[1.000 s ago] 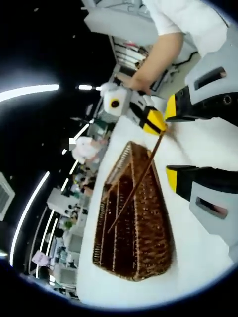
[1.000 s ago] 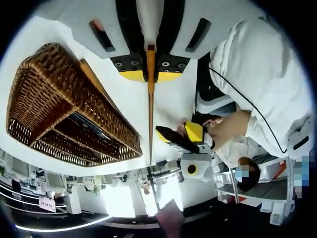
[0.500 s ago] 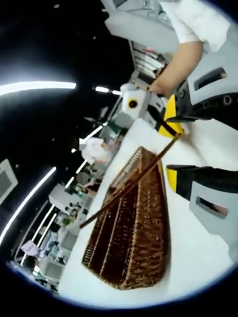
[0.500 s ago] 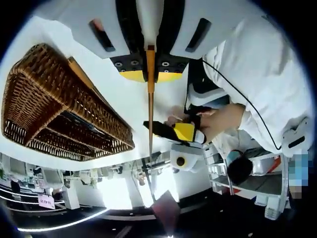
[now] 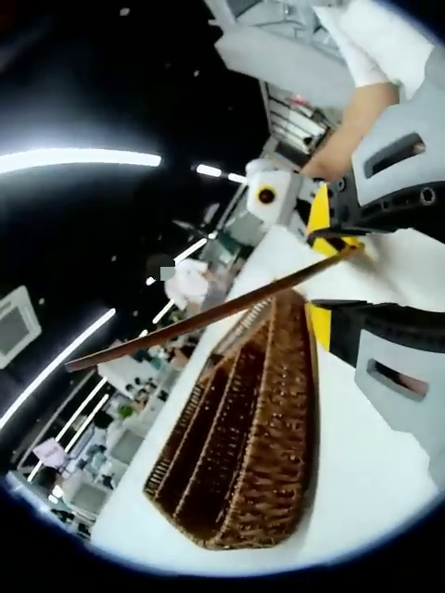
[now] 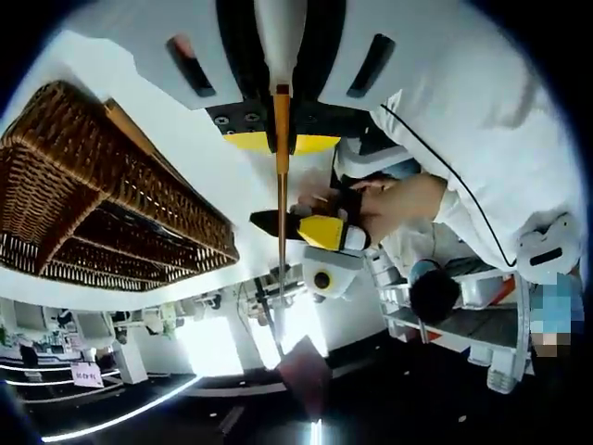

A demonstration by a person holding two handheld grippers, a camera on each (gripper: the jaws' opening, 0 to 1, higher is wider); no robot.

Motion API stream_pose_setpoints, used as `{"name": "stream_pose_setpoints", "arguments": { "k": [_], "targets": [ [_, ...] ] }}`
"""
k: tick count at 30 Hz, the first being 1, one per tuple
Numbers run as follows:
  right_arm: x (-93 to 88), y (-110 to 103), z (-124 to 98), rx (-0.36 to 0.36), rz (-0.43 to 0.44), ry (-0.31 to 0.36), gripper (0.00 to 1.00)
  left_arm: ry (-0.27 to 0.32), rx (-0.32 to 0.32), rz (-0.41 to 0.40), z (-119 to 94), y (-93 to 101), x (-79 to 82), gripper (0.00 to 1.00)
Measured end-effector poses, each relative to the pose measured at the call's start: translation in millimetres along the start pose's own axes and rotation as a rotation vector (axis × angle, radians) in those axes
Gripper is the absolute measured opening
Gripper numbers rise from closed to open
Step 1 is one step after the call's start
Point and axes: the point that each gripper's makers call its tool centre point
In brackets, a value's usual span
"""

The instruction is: Arrange the knives, forks, and spoons in their matching storage slots by inserting each utensil handle-first until every utensil is classified and aligned in the correct compartment

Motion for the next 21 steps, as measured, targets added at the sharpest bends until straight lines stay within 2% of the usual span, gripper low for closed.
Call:
{"name": "stream_pose_setpoints", "arguments": {
  "k": [3, 21],
  "targets": [
    [5.3, -2.5, 0.7, 0.019, 0.021, 0.045, 0.05, 0.006, -0.009, -0.007, 0.8, 1.3, 1.1, 0.24],
    [8.1, -4.7, 5.3, 0.027, 0.057, 0.095, 0.05, 0.009, -0.038, 0.003, 1.9, 3.2, 1.4, 0.11]
  ]
}}
Point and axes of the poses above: the point that each gripper's makers call its tool centre point, and the gripper's own axes: z roughly forward along the fingers, y roughly to its right, x roughly out of its top, and after that the axes turned 9 degrees about -z, right-handed
